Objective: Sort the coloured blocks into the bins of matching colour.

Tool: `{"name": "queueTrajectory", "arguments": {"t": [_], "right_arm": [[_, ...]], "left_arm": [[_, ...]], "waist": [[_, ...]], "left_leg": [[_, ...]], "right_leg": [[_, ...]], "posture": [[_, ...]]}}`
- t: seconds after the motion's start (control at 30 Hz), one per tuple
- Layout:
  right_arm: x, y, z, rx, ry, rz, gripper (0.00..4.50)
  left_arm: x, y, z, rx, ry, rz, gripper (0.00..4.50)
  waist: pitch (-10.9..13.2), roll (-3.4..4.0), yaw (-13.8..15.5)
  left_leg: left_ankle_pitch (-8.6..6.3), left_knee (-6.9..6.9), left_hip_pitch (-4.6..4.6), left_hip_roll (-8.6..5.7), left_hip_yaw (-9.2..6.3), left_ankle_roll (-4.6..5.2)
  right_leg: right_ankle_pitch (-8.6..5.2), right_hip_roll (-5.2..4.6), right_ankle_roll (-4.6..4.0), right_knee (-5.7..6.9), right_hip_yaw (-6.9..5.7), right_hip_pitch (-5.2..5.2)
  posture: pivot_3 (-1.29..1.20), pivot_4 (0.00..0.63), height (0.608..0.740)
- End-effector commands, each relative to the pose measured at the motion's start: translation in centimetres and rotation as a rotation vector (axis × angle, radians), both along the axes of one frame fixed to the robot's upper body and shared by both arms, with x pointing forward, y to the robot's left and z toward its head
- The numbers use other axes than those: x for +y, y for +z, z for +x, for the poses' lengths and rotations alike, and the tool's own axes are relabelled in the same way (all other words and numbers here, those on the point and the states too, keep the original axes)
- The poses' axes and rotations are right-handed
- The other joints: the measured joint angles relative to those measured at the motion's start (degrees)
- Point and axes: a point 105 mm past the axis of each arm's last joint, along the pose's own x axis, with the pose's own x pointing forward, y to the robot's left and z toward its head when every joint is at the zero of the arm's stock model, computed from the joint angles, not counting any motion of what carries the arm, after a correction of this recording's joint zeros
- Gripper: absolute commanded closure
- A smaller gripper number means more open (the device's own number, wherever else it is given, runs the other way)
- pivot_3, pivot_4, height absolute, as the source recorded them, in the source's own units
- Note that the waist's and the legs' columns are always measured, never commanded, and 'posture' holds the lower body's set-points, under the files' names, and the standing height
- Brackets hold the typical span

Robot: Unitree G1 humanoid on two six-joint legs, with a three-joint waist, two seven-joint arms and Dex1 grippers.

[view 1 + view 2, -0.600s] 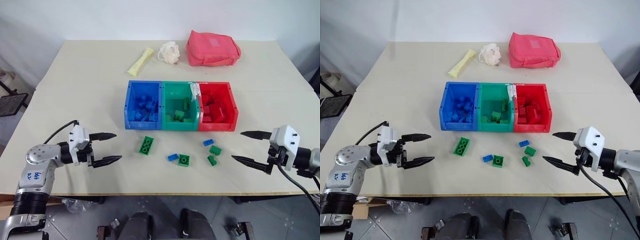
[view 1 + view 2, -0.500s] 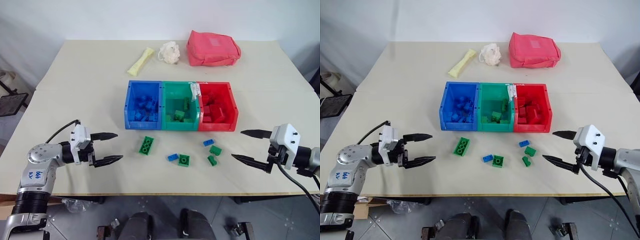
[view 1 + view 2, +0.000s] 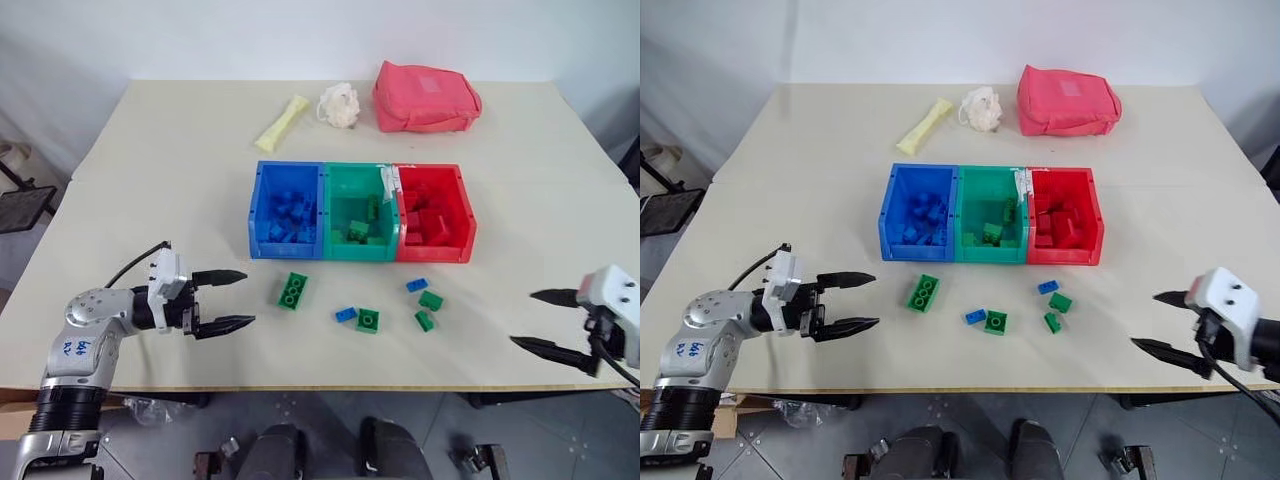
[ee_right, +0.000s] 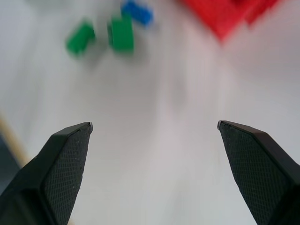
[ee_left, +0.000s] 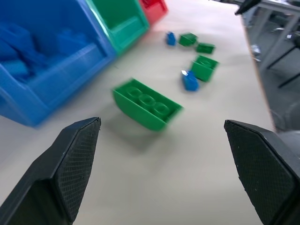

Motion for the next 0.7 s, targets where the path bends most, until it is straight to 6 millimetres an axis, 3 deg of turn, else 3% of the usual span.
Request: {"name": "queueTrajectory", "arguments": {"t": [0.03,0.13,0.33,0.6,0.7], "right_arm": [[0.2,0.9,0.0,0.003,0.018,-0.100,0.00],[0.4,0.9,0.0,0.013,0.027,-0.099,0.00],[7.4,0.1,3.6,0.025,0.180,0.051,0.00],[11.5,-2.0,4.9,0.078,0.289,0.084,0.00],[11.9,-2.6,5.3,0.075,0.287,0.077,0.00]], "left_arm": [[0.1,1.0,-0.6,-0.041,-0.020,0.000,0.02],[-0.1,1.0,-1.0,-0.041,-0.023,-0.003,0.02],[-0.8,1.0,-2.6,-0.022,-0.023,-0.032,0.02],[-1.1,1.0,-4.3,-0.005,0.011,-0.051,0.02],[-1.0,1.0,-4.7,0.000,0.028,-0.051,0.02]], "waist": [[0.00,0.00,-0.12],[0.00,0.00,-0.12],[0.02,-0.01,-1.27],[0.03,0.02,-0.21],[0.04,0.02,-0.09]], "left_leg": [[0.00,0.00,0.00,0.00,0.01,0.00],[-0.01,0.00,0.01,0.04,0.04,-0.02],[-0.06,0.01,0.00,0.11,-0.04,-0.11],[-0.11,0.02,-0.17,0.01,-0.39,-0.16],[-0.10,0.10,-0.18,0.00,-0.39,-0.15]], "right_leg": [[0.00,-0.02,0.00,-0.02,0.02,0.00],[0.00,-0.18,-0.01,-0.06,0.10,-0.01],[-0.02,-0.27,-0.08,-0.16,0.17,-0.03],[-0.04,-0.33,-0.14,-0.12,0.00,-0.03],[-0.04,-0.33,-0.13,-0.10,-0.01,0.00]], "posture": [[0.00,0.150,0.740],[0.00,0.150,0.740],[0.00,0.150,0.740],[0.00,0.150,0.740],[0.00,0.150,0.740]]}}
